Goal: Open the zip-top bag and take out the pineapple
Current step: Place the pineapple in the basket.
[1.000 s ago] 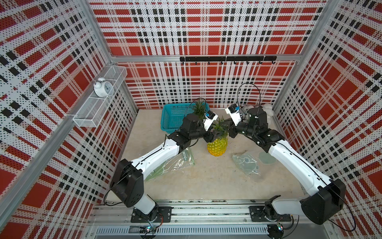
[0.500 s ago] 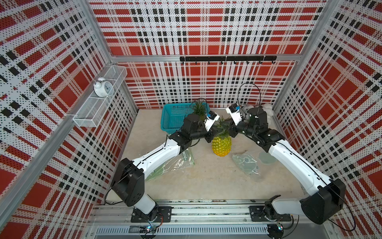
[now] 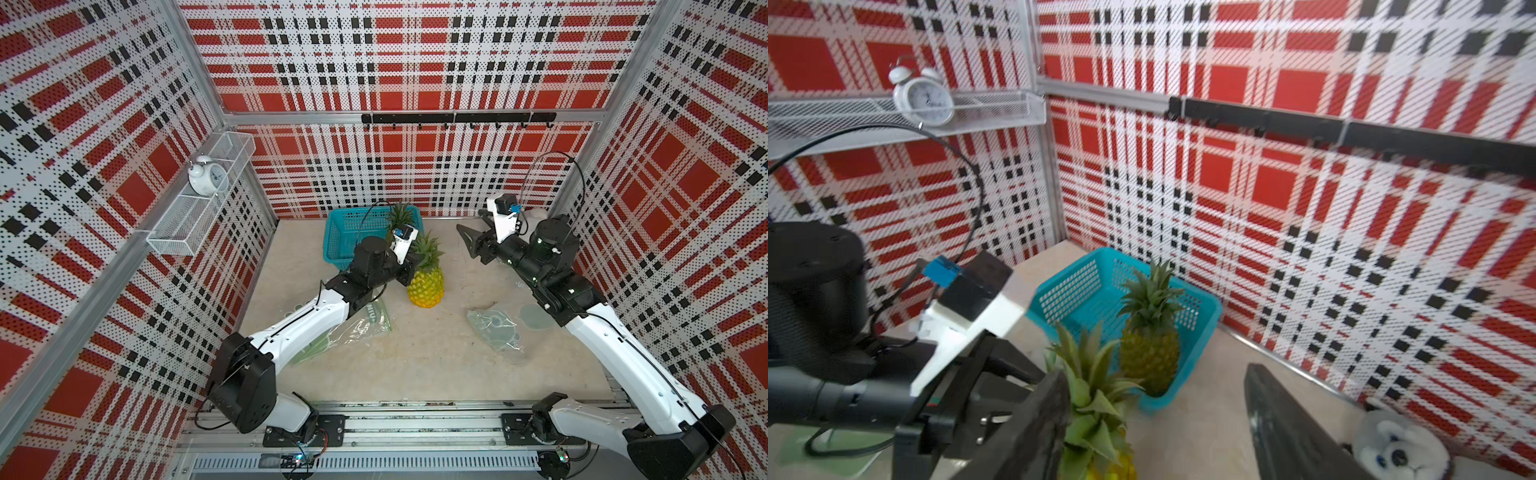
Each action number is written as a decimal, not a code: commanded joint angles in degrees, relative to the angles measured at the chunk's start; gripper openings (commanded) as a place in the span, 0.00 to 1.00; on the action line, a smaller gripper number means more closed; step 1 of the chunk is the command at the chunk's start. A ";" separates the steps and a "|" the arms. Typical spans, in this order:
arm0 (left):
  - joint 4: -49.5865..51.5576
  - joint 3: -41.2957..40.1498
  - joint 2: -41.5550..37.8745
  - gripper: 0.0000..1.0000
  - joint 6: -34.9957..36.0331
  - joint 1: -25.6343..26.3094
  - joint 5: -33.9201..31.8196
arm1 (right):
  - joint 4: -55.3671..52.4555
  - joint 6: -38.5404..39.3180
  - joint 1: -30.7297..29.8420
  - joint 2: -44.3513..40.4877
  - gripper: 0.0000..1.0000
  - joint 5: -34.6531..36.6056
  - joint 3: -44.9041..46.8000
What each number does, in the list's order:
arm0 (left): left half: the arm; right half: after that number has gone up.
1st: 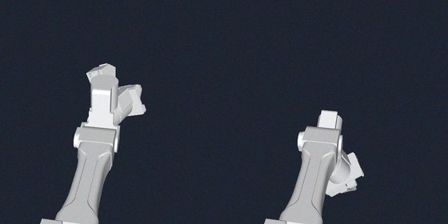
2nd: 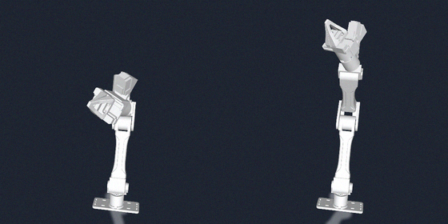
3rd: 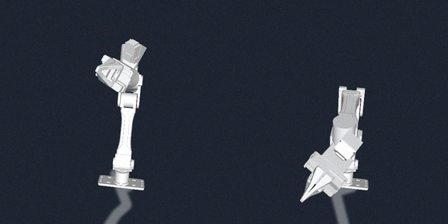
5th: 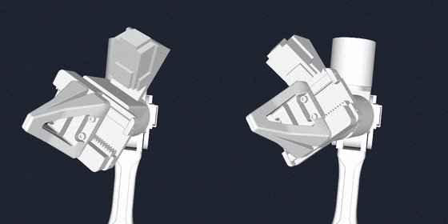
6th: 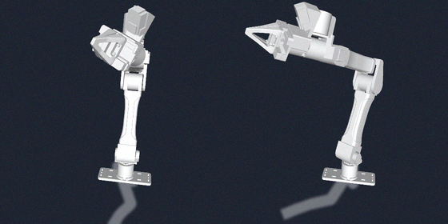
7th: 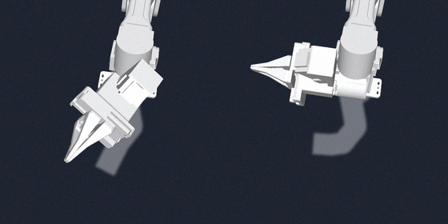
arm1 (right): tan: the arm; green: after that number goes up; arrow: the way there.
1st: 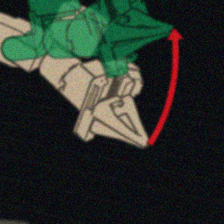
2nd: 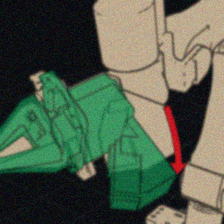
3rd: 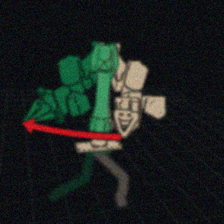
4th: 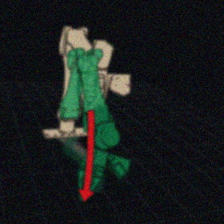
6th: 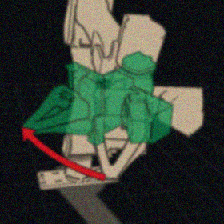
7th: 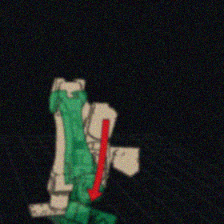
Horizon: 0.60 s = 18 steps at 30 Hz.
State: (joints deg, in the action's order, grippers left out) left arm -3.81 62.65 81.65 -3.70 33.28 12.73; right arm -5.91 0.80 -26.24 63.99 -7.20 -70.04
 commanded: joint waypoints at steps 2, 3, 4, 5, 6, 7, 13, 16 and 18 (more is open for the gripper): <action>-9.29 0.54 -7.42 0.00 -1.96 -2.44 -6.93 | 1.20 1.45 -0.06 -1.62 0.72 7.87 1.84; -9.20 0.58 -8.27 0.00 -2.18 -3.05 -8.41 | 0.84 1.62 -0.06 -1.78 0.72 8.42 2.05; -8.94 0.69 -8.99 0.00 -2.33 -3.72 -9.72 | 0.62 1.58 0.00 -2.00 0.72 8.81 2.33; -8.69 0.84 -9.62 0.00 -2.37 -4.22 -11.10 | 0.56 1.58 0.04 -2.02 0.72 8.87 2.55; -8.43 0.97 -10.50 0.00 -2.60 -4.92 -12.89 | 0.49 1.68 0.10 -2.15 0.72 8.79 2.86; -8.12 1.20 -11.28 0.00 -2.63 -5.73 -14.56 | 0.55 1.64 0.19 -2.33 0.72 8.96 3.11; -6.68 2.69 -13.08 0.00 -2.55 -9.09 -27.96 | 0.94 1.07 0.33 -2.91 0.73 8.87 4.76; -8.54 2.74 -11.92 0.00 -2.17 -10.62 -33.12 | 1.50 0.79 0.31 -3.39 0.73 8.81 5.69; -10.97 2.36 -10.67 0.00 -1.89 -11.61 -34.71 | 1.57 0.47 0.33 -3.51 0.73 8.78 6.11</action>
State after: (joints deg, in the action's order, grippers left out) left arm -4.75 62.57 71.24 -5.74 22.83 -15.33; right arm -5.72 1.85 -26.09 62.02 1.13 -64.29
